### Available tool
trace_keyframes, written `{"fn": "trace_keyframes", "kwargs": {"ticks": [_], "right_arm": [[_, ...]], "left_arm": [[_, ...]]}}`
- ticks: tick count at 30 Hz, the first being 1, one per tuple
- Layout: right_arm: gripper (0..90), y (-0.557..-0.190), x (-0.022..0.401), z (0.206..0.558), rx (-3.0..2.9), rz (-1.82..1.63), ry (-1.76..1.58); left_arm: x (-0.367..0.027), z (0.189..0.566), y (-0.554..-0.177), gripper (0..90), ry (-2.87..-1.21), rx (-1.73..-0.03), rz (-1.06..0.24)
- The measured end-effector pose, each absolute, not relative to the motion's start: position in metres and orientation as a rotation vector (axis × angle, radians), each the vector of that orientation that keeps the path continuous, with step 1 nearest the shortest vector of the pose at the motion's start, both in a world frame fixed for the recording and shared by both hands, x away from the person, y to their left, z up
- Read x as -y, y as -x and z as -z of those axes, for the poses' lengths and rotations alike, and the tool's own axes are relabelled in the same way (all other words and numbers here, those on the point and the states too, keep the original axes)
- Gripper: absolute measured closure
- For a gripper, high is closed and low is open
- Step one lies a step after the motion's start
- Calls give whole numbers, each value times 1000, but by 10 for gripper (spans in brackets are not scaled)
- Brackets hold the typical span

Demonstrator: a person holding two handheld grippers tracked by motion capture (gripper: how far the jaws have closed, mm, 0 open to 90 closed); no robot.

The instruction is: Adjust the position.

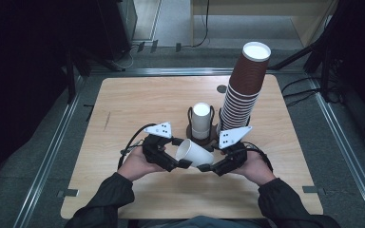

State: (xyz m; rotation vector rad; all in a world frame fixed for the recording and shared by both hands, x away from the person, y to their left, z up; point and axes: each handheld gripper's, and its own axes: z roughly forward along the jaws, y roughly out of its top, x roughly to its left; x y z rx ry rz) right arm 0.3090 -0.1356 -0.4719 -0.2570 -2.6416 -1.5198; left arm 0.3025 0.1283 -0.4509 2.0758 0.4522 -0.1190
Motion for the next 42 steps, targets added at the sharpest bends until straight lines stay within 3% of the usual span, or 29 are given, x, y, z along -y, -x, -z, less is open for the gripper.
{"fn": "trace_keyframes", "kwargs": {"ticks": [3, 4, 12, 14, 17, 20, 42], "right_arm": [[356, -309, 135, 472, 2616, 1541, 257], [356, -309, 134, 472, 2598, 1552, 257], [354, -309, 134, 470, 2608, 1541, 242], [312, -308, 132, 471, 2625, 1522, 241], [239, -307, 130, 471, 2667, 1468, 266], [227, -306, 129, 471, 2691, 1449, 271], [255, -302, 113, 493, 2855, 1206, 222]], "left_arm": [[-130, 450, -302, 164, -2049, -446, 125], [-131, 449, -303, 247, -2033, -433, 134], [-133, 447, -303, 334, -2040, -410, 157], [-133, 447, -304, 344, -2046, -412, 169], [-135, 446, -305, 348, -2062, -418, 166], [-136, 446, -305, 348, -2078, -422, 165], [-99, 453, -298, 338, -2460, -405, 50]]}}
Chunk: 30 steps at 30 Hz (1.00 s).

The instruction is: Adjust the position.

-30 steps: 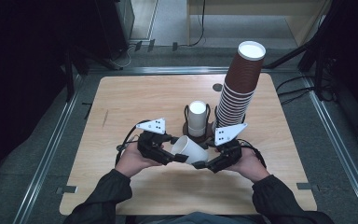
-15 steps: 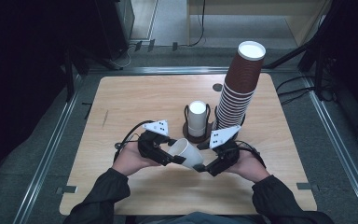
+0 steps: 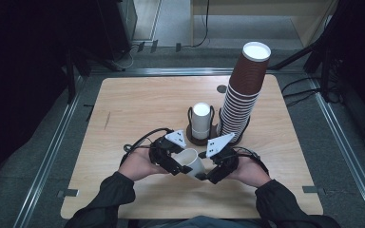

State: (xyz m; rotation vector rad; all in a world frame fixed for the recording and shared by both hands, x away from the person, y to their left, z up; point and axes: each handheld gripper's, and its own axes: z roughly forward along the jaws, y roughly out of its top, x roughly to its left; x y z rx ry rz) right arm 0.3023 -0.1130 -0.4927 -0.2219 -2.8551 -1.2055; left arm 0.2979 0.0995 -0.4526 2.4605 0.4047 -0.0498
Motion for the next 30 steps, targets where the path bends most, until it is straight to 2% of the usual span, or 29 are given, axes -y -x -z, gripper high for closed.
{"fn": "trace_keyframes", "kwargs": {"ticks": [3, 4, 6, 12, 13, 14, 24, 30], "right_arm": [[276, -301, 110, 498, 2848, 1188, 214], [327, -301, 108, 500, 2838, 1181, 203], [356, -300, 106, 500, 2833, 1188, 193], [364, -301, 108, 498, 2829, 1204, 194], [364, -302, 109, 496, 2830, 1224, 194], [364, -302, 109, 496, 2830, 1224, 194], [362, -308, 123, 484, 2788, 1329, 265], [360, -313, 133, 476, 2708, 1469, 329]], "left_arm": [[-96, 452, -297, 336, -2467, -395, 48], [-94, 452, -296, 332, -2468, -390, 50], [-93, 452, -296, 325, -2472, -384, 52], [-96, 452, -297, 280, -2441, -381, 35], [-97, 453, -298, 182, -2414, -405, 57], [-97, 453, -298, 132, -2414, -405, 57], [-112, 452, -301, 129, -2293, -459, 33], [-117, 454, -304, 127, -2214, -492, 75]]}}
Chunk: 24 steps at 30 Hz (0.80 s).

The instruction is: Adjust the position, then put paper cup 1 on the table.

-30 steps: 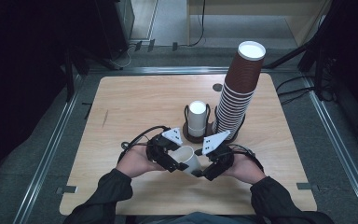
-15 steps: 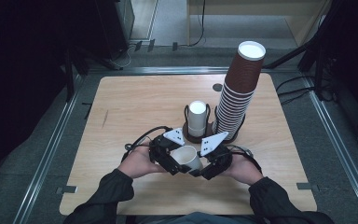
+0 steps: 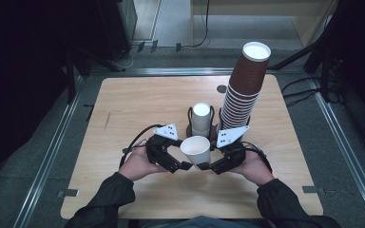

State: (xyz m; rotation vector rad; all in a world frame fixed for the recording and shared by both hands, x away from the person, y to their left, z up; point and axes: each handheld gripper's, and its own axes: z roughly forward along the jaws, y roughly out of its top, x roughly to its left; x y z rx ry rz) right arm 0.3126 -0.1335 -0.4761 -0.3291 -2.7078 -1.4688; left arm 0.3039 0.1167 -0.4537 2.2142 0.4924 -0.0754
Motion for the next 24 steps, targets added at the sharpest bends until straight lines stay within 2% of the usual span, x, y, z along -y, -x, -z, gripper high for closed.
{"fn": "trace_keyframes", "kwargs": {"ticks": [19, 24], "right_arm": [[358, -306, 124, 476, 2630, 1492, 307], [359, -306, 122, 478, 2630, 1481, 299]], "left_arm": [[-107, 447, -300, 160, -2089, -439, 69], [-108, 445, -300, 263, -2060, -433, 93]]}}
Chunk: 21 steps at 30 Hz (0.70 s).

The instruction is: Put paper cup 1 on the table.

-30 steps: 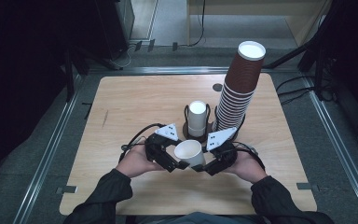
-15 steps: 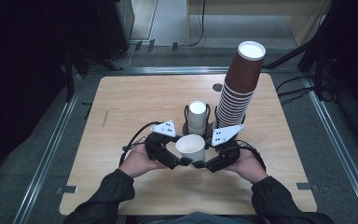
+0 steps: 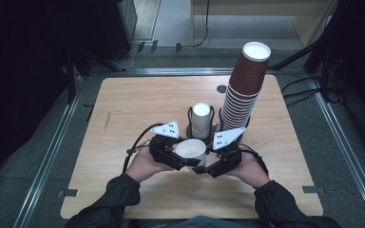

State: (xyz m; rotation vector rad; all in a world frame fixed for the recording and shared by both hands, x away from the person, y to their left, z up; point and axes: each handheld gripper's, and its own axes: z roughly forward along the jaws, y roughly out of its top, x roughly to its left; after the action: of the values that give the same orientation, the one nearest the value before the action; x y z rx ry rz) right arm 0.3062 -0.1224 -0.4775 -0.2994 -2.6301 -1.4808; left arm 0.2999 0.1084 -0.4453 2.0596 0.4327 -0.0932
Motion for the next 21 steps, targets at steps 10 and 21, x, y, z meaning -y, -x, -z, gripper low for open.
{"fn": "trace_keyframes", "kwargs": {"ticks": [10, 21], "right_arm": [[340, -307, 123, 478, 2634, 1435, 322], [244, -308, 128, 476, 2695, 1393, 391]], "left_arm": [[-111, 445, -300, 344, -2099, -413, 87], [-129, 441, -303, 333, -2114, -468, 44]]}}
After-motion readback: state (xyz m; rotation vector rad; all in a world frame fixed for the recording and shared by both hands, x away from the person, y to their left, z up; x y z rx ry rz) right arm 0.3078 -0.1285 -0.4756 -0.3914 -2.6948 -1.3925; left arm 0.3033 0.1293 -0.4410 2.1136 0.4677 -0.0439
